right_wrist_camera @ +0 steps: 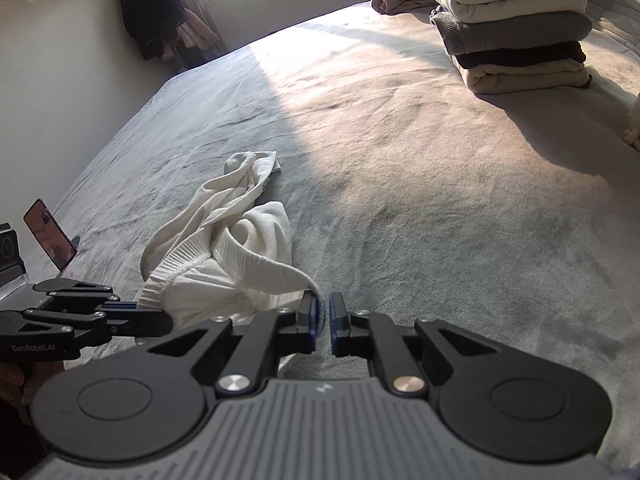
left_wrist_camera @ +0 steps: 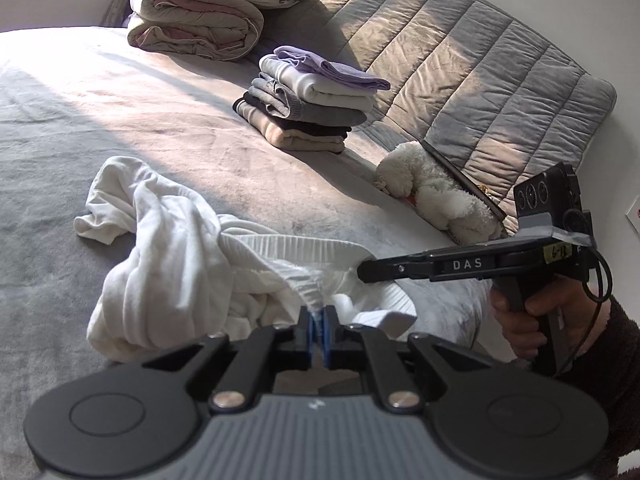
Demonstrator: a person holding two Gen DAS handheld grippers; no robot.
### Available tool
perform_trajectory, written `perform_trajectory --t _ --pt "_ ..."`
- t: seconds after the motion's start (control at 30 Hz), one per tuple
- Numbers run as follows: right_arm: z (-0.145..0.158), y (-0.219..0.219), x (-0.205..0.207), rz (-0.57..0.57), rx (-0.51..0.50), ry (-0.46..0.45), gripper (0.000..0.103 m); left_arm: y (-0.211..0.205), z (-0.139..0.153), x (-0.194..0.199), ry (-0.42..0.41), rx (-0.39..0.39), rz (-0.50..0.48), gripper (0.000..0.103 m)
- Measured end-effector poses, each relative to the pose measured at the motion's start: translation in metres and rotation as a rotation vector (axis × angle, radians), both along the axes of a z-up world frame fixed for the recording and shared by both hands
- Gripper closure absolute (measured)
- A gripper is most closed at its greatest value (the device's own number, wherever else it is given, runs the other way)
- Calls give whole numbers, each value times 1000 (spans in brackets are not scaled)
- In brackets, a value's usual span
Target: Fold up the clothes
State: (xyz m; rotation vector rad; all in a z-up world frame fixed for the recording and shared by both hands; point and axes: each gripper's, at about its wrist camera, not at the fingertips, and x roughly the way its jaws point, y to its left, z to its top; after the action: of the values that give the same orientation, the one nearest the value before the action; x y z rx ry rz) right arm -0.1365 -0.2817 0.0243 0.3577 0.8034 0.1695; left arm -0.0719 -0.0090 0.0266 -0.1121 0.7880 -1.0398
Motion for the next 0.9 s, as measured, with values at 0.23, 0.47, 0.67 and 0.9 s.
perform_trajectory --t 0.23,0.47,0.67,0.9 --pt "-1 5 3 19 -8 10 98 40 7 16 47 -69 124 101" --pt "-2 9 7 35 27 24 85 48 -8 30 161 -124 202 88" --pt "2 16 12 28 44 -9 45 30 -1 39 66 -65 279 44" --pt "6 36 27 66 40 -21 43 4 -8 57 10 48 335 38"
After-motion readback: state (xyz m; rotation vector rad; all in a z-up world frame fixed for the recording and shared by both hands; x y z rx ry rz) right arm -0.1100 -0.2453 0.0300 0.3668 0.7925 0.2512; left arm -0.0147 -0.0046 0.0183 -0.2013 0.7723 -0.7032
